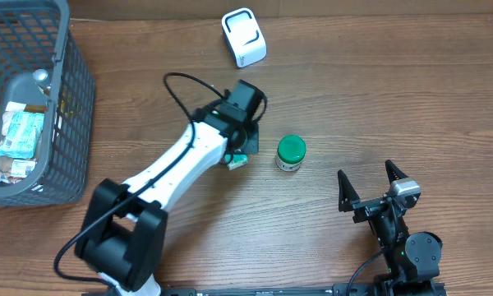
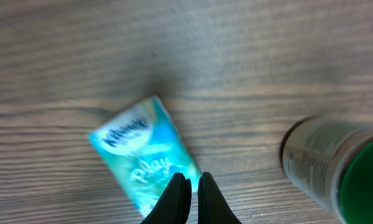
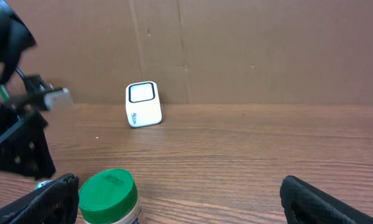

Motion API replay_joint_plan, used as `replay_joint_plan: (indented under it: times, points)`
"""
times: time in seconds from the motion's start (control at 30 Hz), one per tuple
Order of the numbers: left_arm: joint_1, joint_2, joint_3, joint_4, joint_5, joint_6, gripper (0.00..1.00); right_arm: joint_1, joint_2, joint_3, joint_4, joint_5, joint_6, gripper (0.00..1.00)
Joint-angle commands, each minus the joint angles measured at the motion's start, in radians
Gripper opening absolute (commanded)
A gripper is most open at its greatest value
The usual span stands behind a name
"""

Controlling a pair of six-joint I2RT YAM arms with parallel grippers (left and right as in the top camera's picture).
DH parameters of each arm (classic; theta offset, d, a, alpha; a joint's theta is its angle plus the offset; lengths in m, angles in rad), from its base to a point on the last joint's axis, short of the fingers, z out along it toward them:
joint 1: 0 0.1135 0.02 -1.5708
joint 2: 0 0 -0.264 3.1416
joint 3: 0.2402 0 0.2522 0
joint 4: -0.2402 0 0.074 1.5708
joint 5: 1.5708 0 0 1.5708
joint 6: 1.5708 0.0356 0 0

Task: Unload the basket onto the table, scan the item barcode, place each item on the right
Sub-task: 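Close the left gripper on the end of the Kleenex packet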

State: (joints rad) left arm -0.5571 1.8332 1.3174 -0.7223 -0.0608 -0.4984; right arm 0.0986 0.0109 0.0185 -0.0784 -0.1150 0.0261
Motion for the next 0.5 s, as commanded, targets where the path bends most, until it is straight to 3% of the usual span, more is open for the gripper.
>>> replay_joint_plan:
  times: [0.0,0.47]
  points:
    - [-0.021,0.060,0.013,-0.002,-0.037,-0.026,0.05,-0.005,-0.008,-0.011,0.004,0.009,-0.001,1.00]
    - [-0.029,0.125,0.013,0.078,-0.023,-0.021,0.05,-0.005,-0.008,-0.011,0.004,0.009,-0.002,1.00]
